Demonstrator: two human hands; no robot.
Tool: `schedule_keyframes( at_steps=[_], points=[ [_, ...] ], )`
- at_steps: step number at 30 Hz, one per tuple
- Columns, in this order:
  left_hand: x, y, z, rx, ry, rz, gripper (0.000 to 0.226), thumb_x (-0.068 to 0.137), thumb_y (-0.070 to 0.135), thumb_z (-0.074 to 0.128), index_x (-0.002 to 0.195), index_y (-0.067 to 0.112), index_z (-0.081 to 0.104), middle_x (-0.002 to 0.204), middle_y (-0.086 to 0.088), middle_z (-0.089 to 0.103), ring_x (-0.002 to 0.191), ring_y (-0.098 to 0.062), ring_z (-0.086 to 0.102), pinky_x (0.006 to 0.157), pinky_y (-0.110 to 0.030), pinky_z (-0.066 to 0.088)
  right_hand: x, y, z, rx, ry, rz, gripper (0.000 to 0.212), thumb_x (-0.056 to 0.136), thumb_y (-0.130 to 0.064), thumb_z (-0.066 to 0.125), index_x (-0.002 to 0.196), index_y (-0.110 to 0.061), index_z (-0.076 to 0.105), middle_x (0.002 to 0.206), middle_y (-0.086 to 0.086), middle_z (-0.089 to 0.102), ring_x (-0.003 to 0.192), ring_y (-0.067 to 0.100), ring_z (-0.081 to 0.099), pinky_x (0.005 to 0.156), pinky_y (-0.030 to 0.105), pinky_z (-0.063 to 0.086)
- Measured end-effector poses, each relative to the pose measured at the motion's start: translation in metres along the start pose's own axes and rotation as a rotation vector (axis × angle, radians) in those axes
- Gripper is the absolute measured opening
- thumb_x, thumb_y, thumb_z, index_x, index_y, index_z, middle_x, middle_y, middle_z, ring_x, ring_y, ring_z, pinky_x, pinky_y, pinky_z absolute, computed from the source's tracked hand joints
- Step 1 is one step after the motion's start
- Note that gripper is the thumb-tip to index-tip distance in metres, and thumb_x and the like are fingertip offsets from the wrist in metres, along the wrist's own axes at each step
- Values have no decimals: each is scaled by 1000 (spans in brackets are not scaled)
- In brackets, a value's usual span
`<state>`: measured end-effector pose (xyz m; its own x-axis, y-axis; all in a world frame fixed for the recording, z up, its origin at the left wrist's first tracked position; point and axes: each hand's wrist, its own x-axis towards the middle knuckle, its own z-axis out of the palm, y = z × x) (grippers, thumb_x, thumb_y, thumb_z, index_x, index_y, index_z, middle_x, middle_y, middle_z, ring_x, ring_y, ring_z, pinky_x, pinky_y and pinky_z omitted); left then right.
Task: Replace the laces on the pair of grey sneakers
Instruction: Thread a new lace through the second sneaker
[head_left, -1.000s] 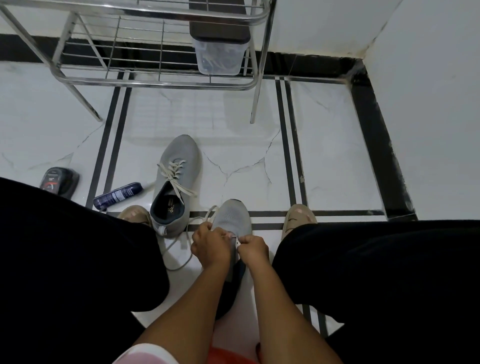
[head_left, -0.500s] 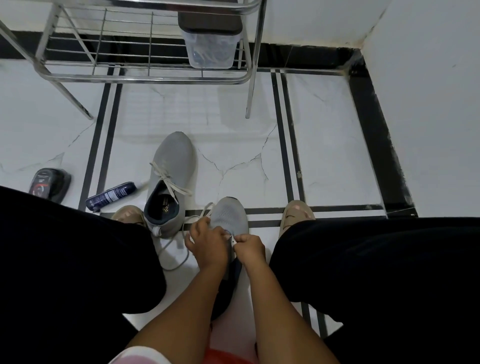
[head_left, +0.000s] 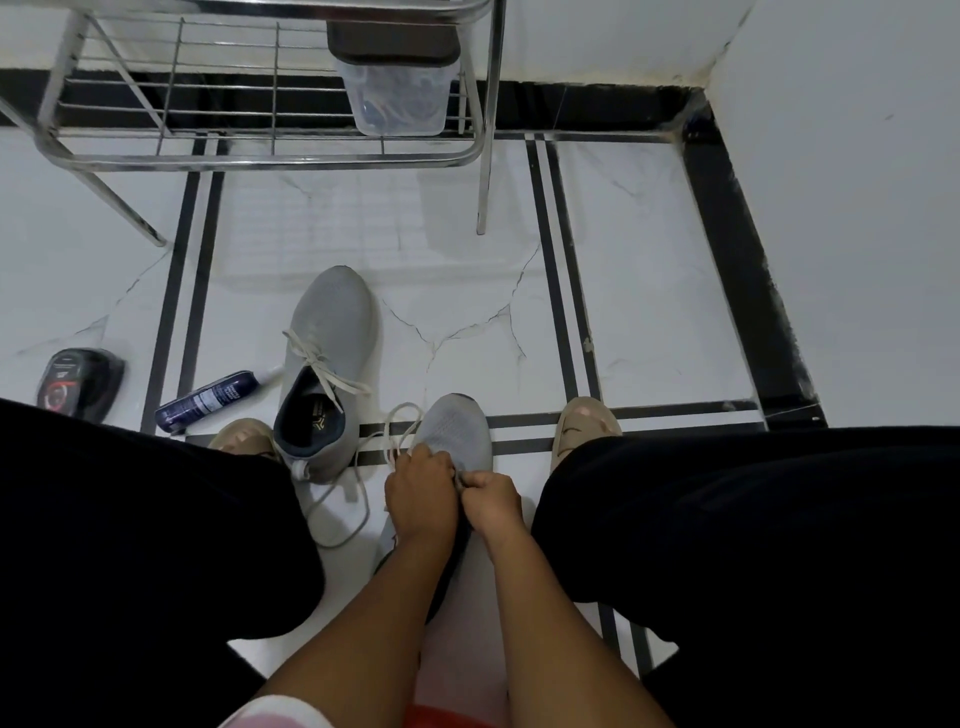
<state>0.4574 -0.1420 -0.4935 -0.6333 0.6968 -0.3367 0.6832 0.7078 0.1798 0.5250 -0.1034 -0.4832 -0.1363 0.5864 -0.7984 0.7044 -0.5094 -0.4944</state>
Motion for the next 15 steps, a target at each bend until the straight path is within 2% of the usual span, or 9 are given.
schedule_keyframes(
  at_steps=[1,3,4,6,9,12,15],
  points=[
    [1,0,0,-16,-7,-8,21,94,19,46,96,20,66,104,0,58,98,-20,53,67,-28,40,1,0,1,22,23,3,18,92,-20,56,96,-24,73,107,4,71,102,26,64,92,36,53],
    [0,-1,-1,-36,-13,-8,20,94,16,46,94,18,66,100,-1,59,95,-19,55,62,-27,38,3,-2,2,51,97,6,15,92,-23,55,80,-27,62,99,5,70,94,26,65,86,38,55],
    [-1,-1,-2,-49,-25,3,20,94,15,46,93,17,66,98,-1,60,94,-19,55,62,-26,38,4,-2,2,59,134,-8,15,93,-22,54,79,-27,59,98,3,68,91,24,64,84,37,55],
    [-2,-1,-4,-105,-48,7,21,94,13,44,92,16,64,92,-3,62,89,-19,56,61,-28,39,5,-4,2,12,175,-55,18,93,-15,50,88,-27,63,98,-1,66,89,21,63,79,30,54],
    [-2,-1,-8,-257,-65,-44,8,94,15,42,97,16,49,84,-4,57,75,-21,54,59,-33,37,5,-8,5,-80,198,-91,25,90,-9,47,94,-18,69,99,0,66,87,20,59,70,23,44],
    [-2,0,-11,-359,-101,-74,9,93,18,43,102,16,43,85,-6,58,74,-22,53,60,-34,35,9,-10,10,-125,266,-69,22,87,-9,45,87,-15,66,100,2,63,82,20,56,64,24,39],
    [-3,-2,-10,-431,-82,-58,3,91,18,43,93,19,44,85,0,57,76,-21,54,59,-35,39,8,-10,11,-54,291,17,16,85,-12,44,90,-12,60,92,3,58,69,17,49,59,28,34]
  ],
)
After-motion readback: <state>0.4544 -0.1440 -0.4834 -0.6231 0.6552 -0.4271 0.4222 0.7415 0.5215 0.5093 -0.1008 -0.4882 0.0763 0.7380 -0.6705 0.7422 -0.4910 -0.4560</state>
